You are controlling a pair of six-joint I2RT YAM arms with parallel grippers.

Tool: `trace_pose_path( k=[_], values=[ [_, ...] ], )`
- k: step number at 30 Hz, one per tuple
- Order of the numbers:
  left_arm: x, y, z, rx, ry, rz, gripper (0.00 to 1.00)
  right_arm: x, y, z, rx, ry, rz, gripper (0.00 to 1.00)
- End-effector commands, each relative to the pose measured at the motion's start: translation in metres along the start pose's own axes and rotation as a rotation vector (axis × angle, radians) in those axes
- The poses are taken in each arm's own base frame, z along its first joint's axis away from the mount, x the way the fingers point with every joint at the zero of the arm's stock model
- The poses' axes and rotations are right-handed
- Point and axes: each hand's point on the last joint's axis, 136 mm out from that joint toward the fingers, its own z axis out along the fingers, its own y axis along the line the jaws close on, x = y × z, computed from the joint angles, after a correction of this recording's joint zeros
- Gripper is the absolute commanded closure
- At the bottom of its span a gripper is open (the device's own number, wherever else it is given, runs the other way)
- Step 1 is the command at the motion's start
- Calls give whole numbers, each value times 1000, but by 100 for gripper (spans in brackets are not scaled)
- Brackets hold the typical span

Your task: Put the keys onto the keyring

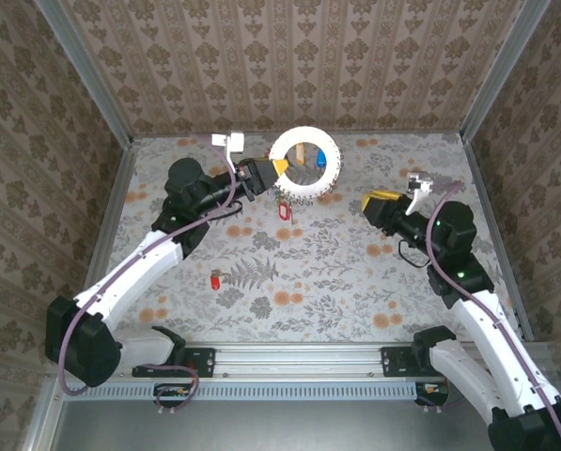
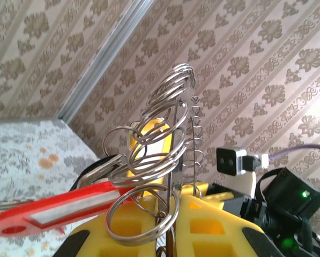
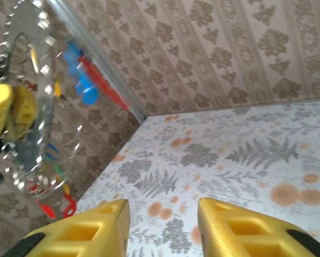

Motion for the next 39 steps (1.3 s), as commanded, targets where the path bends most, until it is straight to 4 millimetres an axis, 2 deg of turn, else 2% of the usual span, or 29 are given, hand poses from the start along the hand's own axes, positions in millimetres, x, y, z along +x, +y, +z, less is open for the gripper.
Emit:
trace_pose_path(
  k=[1, 6, 9, 12, 18, 24, 35, 39],
  values=[
    [-29, -21, -7, 47, -152, 98, 100, -11, 30, -4, -68, -104, -250, 67],
    [-32, -26, -10, 81, -205, 85, 100, 11, 61, -4, -86, -160, -654, 85],
    [-33, -25, -12, 84, -225, 84, 100, 26, 84, 2, -108, -185, -882, 86],
    [-33, -24, -12, 82, -233, 84, 100, 31, 102, 12, -96, -242, -1023, 85],
    [-32, -21, -10, 80, -227, 76, 100, 13, 109, 29, -34, -371, -1015, 84],
    [-33, -23, -10, 85, -227, 74, 100, 15, 121, 42, -87, -366, -1001, 82],
    [-33, -22, -13, 73, -236, 57, 100, 6, 137, 48, -153, -407, -938, 81],
    [-33, -20, -15, 57, -249, 44, 100, 3, 136, 55, -129, -402, -934, 81]
  ],
)
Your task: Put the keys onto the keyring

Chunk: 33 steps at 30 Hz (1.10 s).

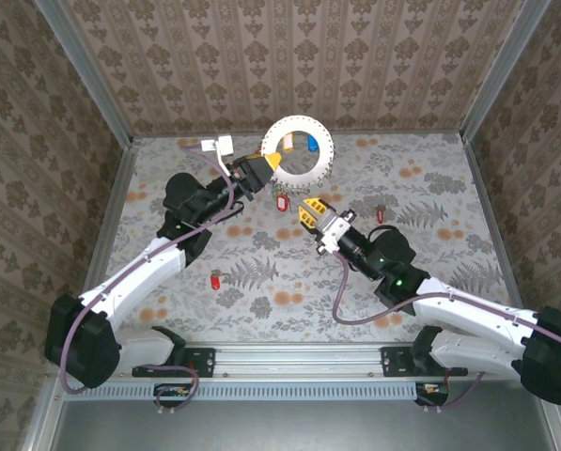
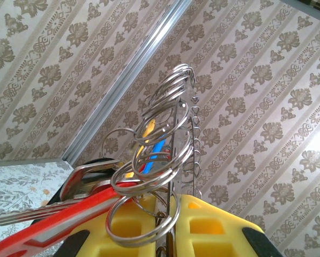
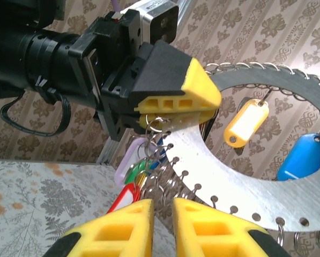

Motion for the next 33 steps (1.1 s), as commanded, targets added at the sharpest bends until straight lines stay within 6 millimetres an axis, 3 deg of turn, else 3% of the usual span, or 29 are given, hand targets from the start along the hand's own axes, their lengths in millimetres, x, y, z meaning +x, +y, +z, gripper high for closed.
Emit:
trace_pose_path(
  k=[1, 8, 18, 33],
  values=[
    [-19, -23, -6, 50, -82, 20, 100, -21, -9, 7, 26, -64, 32, 81],
    [-18, -22, -10, 36, -95, 17, 100, -16, -11, 15, 49, -50, 63, 81],
    [-19, -26, -11, 42, -100, 24, 100, 7, -8, 18, 77, 18, 65, 78],
    [-18, -27, -11, 44, -98, 23, 100, 3, -7, 24, 68, 5, 78, 79]
  ],
)
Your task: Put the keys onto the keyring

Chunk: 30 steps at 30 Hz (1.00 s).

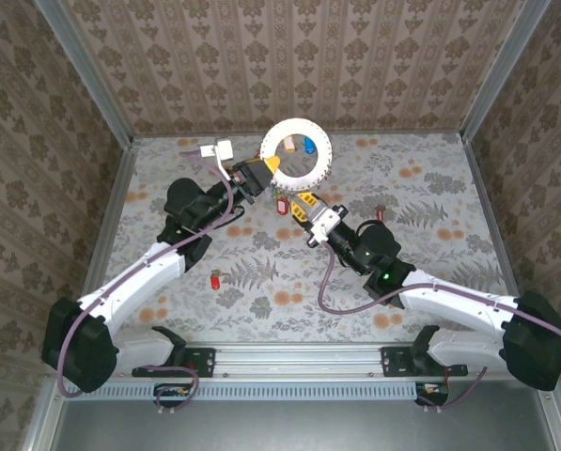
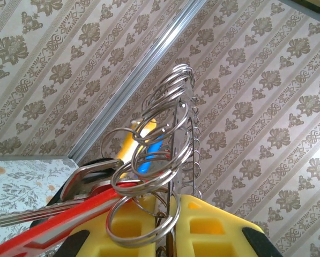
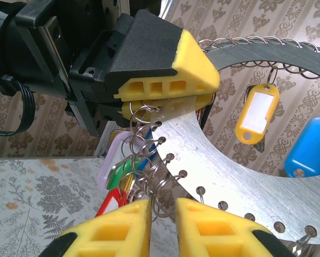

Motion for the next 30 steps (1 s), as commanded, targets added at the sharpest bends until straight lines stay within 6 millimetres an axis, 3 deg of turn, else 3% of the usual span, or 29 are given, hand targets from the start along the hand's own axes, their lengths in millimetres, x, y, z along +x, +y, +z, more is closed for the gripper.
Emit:
trace_pose_path(
  k=[1, 14, 23, 30],
  values=[
    [-23, -31, -6, 82, -78, 44, 100, -19, -10, 6, 39, -49, 37, 78],
    [-23, -32, -6, 83, -78, 40, 100, -18, -17, 11, 84, -45, 43, 74],
    [-25, -35, -6, 85, -82, 40, 100, -11, -24, 14, 140, -21, 41, 83],
    [-25, -35, -6, 85, -83, 40, 100, -11, -23, 15, 145, -27, 49, 84]
  ],
)
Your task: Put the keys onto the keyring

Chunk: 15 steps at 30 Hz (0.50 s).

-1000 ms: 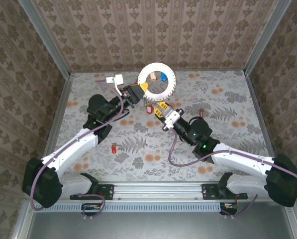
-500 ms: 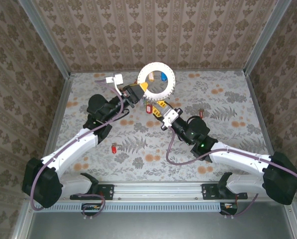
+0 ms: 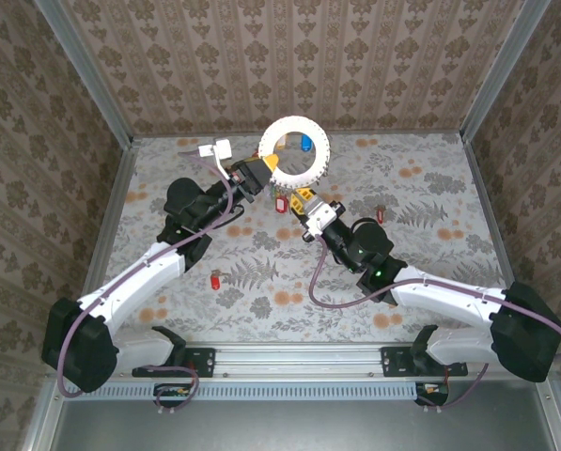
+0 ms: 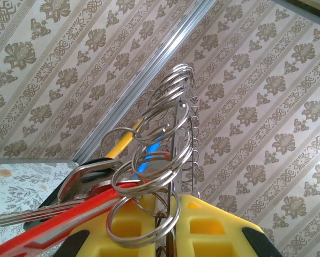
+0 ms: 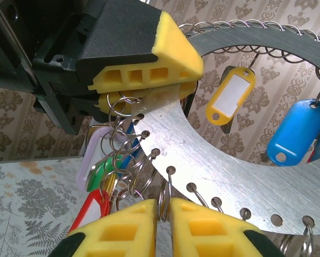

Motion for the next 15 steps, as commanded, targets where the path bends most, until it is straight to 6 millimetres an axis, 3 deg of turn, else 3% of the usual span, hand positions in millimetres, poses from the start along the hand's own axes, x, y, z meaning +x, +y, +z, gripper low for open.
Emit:
trace_pose_path(
  k=[1, 9, 15],
  values=[
    [-22, -37, -7, 100, -66, 40, 100, -20, -15, 5, 64, -50, 39, 84],
    [-22, -37, -6, 98, -66, 37, 100, -21, -16, 6, 73, -58, 47, 87],
    [-22, -31, -6, 78, -71, 25, 100, -18, -19, 8, 90, -37, 64, 100]
  ],
)
